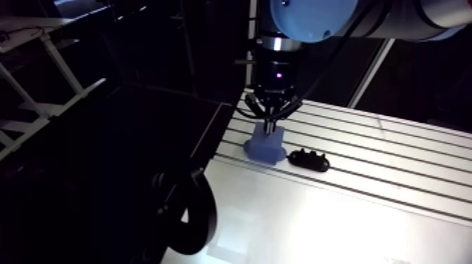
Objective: Pick up the M10 bolt and insert it into the hex recess until seated.
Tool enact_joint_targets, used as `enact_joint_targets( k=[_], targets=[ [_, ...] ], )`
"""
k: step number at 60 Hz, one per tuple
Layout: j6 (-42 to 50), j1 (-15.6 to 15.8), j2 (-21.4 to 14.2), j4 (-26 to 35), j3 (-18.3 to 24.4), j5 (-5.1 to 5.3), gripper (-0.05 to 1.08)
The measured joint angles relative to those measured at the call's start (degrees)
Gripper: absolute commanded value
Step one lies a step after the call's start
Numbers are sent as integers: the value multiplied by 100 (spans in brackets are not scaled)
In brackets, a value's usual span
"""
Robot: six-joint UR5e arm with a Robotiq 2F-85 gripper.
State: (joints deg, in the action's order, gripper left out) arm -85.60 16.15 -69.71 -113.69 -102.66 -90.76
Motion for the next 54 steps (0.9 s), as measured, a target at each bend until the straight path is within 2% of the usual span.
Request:
enact_joint_targets(
  k=[54],
  targets=[
    [-28, -9, 15, 0, -63, -9, 108]
  ],
)
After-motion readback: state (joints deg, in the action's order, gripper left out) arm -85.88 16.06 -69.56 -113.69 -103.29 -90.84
